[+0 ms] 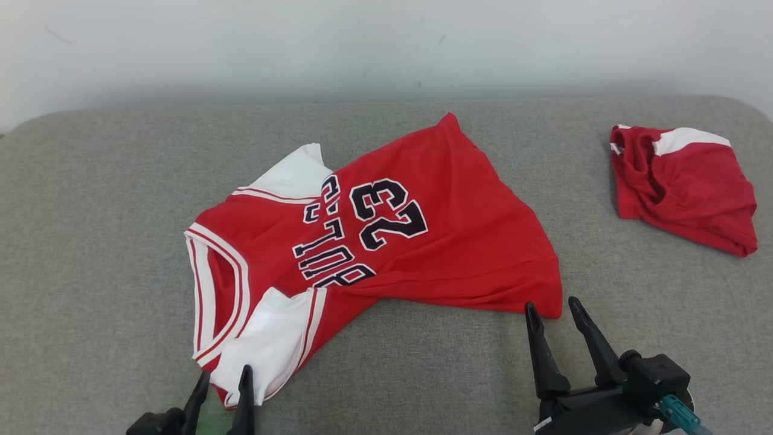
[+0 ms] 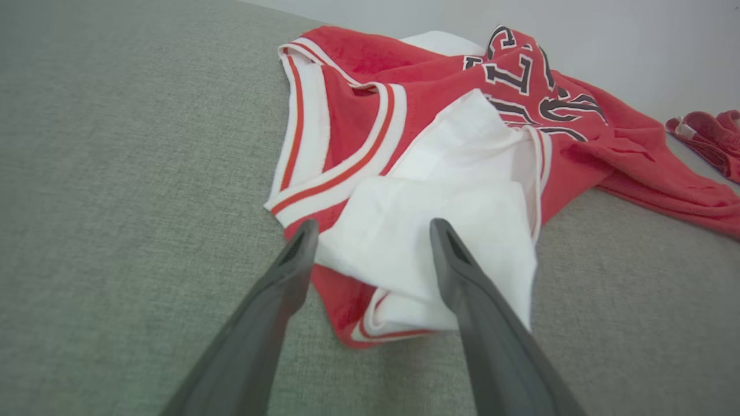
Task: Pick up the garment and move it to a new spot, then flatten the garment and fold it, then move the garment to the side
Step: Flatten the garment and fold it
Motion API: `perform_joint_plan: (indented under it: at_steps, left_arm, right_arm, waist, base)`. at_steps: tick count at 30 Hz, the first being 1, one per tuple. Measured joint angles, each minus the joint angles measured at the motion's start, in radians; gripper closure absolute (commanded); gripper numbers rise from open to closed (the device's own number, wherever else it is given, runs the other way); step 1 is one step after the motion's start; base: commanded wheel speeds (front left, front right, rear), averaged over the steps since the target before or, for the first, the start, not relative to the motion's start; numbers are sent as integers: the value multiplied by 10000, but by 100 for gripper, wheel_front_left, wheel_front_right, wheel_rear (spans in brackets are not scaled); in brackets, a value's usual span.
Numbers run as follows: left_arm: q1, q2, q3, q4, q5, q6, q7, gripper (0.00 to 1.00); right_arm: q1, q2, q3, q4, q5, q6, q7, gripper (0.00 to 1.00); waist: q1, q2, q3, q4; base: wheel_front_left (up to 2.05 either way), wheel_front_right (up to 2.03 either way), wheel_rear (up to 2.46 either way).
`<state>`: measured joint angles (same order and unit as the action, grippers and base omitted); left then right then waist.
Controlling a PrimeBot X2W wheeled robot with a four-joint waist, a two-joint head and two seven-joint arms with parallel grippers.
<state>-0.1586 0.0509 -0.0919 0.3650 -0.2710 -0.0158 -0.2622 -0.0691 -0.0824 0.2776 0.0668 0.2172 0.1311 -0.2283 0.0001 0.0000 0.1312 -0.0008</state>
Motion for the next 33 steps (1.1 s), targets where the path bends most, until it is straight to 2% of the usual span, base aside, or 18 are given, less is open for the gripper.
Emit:
perform_joint_plan:
  at_steps: [3, 4, 5, 6, 7, 15, 16, 17, 33]
  left_arm:
    - [-153, -2, 8, 232, 0, -79, 0, 0]
    - [-168, -8, 13, 255, 0, -94, 0, 12]
    - [-189, -6, 29, 268, 0, -105, 0, 69]
    - [-229, -4, 50, 291, 0, -159, 0, 69]
    - [-274, -4, 61, 345, 0, -178, 0, 100]
    - [-373, -6, 127, 587, 6, -224, 0, 100]
    - [-372, -8, 159, 514, 23, -176, 2, 56]
    - [-372, -4, 186, 437, 23, -176, 0, 0]
    - [-72, -2, 180, 244, -23, -174, 81, 0]
  right_arm:
    - [-20, 8, 12, 33, 2, 0, -6, 0]
    - [-31, 8, 12, 38, 2, 0, -8, 0]
    - [-36, 8, 13, 50, 2, 0, -10, 0]
    - [-38, 8, 17, 59, 0, 0, -12, 0]
    - [-39, 10, 21, 69, 0, 0, -13, 0]
    - [-85, 12, 75, 136, -10, 0, -52, 0]
    - [-84, 12, 88, 148, -10, 0, -54, 0]
    - [-84, 17, 94, 153, -10, 0, -59, 0]
    - [-123, 13, 153, 303, 29, 0, -100, 0]
  waist:
    - [0, 0, 40, -80]
    - [0, 0, 52, -98]
    - [0, 0, 67, -111]
    - [0, 0, 79, -119]
    - [0, 0, 90, -121]
    - [0, 0, 96, -14]
    - [0, 0, 92, 6]
    - [0, 0, 88, 26]
    - [0, 0, 124, 112]
  base:
    - [0, 0, 0]
    - [0, 0, 0]
    - [0, 0, 0]
    - [0, 0, 0]
    - [0, 0, 0]
    - [0, 0, 0]
    - [0, 0, 0]
    - [0, 0, 0]
    - [0, 0, 0]
